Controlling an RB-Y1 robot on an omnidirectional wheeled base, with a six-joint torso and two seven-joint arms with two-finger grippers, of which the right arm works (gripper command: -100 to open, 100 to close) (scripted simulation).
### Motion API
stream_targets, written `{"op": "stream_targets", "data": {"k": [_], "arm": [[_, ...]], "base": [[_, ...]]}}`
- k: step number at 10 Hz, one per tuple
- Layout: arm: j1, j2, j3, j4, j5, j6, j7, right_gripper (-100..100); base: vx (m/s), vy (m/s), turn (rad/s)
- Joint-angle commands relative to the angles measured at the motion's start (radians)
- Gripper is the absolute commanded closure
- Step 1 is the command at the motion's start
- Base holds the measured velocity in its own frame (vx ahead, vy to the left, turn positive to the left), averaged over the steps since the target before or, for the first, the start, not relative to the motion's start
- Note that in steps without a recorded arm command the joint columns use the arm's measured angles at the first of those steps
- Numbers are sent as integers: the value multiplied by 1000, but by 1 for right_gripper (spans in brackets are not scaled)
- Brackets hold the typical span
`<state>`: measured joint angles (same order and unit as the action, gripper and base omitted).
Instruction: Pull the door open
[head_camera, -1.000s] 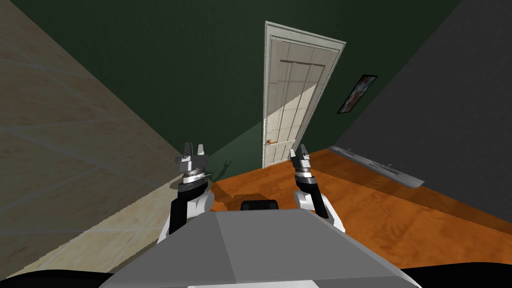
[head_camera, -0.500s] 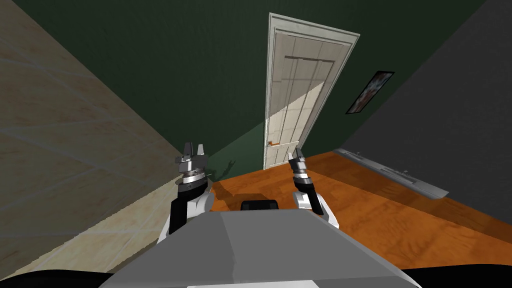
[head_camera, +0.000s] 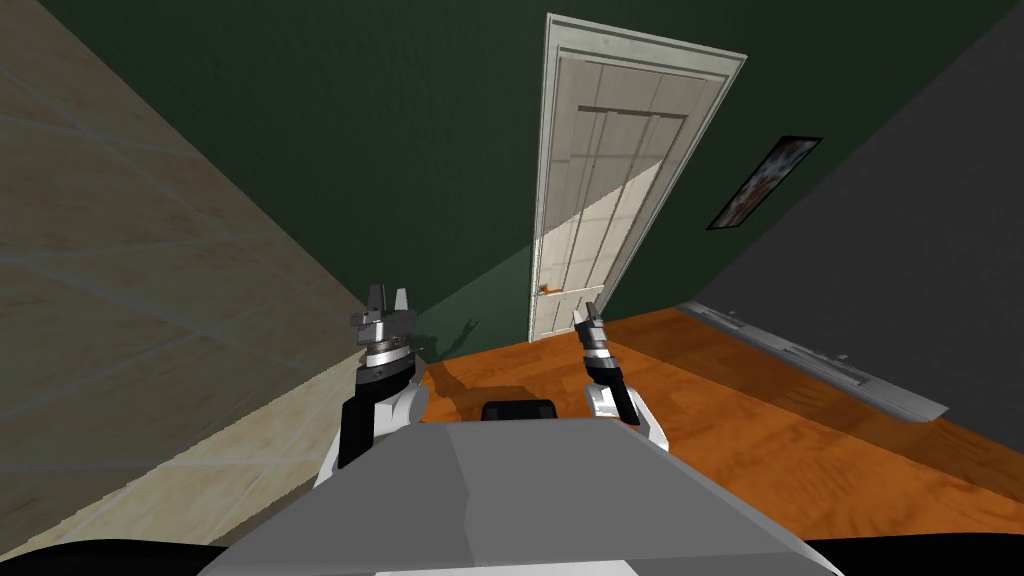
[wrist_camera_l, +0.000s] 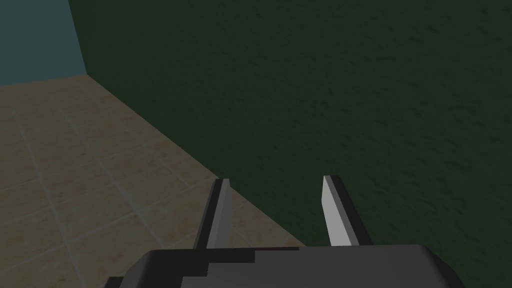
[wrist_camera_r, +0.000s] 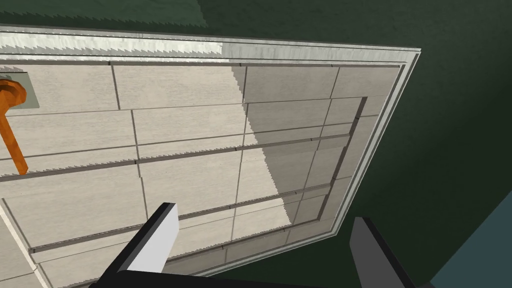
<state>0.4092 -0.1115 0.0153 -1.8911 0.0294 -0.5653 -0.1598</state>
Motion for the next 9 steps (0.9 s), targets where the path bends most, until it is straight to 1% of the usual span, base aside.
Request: {"op": "stream_targets", "data": {"k": [1, 2, 3, 4, 5, 6, 7, 8, 9], "arm": [[-7, -5, -2, 30, -2, -6, -3, -100], [-17, -11, -3, 67, -5, -17, -6, -100], [-17, -11, -3, 70, -5, -17, -6, -100], [-27, -17, -4, 110, -8, -28, -9, -100], [-37, -23, -6, 136, -11, -38, -12, -100], [-37, -23, -6, 150, -11, -38, -12, -100], [-48, -29, -7, 183, -14, -49, -15, -100], [-48, -29, -7, 192, -14, -49, -15, -100], [-58, -36, -8, 232, -17, -61, -18, -100]], "base": [[48, -30, 41], [61, -17, 68], [51, -18, 33], [44, -23, 73], [82, -40, 99], [65, -29, 40], [53, -28, 65], [39, -23, 39], [47, -29, 74]]}}
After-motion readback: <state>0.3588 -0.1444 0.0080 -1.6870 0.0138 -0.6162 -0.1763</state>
